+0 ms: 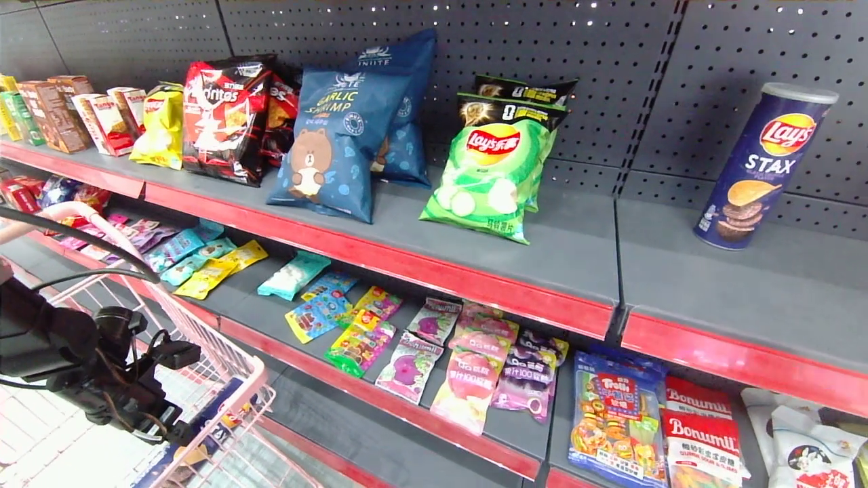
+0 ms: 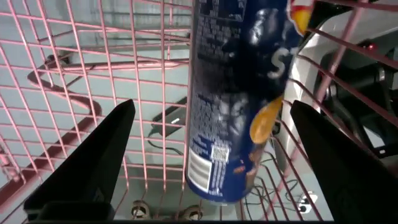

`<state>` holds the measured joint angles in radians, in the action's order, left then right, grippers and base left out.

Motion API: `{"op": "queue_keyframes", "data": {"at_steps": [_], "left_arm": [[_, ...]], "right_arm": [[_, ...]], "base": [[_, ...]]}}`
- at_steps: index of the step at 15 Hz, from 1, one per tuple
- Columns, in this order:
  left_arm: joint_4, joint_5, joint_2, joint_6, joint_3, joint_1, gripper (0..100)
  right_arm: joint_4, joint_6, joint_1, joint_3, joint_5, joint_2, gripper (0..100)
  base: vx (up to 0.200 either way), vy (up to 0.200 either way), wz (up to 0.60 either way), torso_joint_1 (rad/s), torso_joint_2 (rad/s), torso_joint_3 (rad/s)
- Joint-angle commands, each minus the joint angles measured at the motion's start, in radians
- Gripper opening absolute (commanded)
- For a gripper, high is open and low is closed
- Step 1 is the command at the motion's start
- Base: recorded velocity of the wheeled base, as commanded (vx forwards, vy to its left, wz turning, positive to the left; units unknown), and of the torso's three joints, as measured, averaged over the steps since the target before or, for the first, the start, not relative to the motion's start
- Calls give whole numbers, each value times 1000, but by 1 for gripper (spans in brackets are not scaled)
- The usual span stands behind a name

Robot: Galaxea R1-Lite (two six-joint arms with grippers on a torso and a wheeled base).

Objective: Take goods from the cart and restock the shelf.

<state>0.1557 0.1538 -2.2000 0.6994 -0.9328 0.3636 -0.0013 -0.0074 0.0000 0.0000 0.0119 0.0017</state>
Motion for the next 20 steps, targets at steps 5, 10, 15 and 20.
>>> {"op": "queue_keyframes", "data": {"at_steps": [5, 10, 15, 20], "left_arm": [[-31, 59, 0, -6, -4, -35, 100], [-35, 61, -35, -21, -20, -60, 100], [-255, 52, -122, -47, -11, -64, 0], [-251, 53, -124, -47, 5, -81, 0]], "right_arm": [[0, 0, 0, 0, 0, 0, 100], [-2, 0, 0, 0, 0, 0, 100], [0, 0, 0, 0, 0, 0, 100], [0, 3, 0, 0, 0, 0, 100]], "base": [[0, 0, 0, -114, 278, 152], [0, 0, 0, 0, 0, 0], [0, 0, 0, 0, 0, 0], [0, 0, 0, 0, 0, 0]]}}
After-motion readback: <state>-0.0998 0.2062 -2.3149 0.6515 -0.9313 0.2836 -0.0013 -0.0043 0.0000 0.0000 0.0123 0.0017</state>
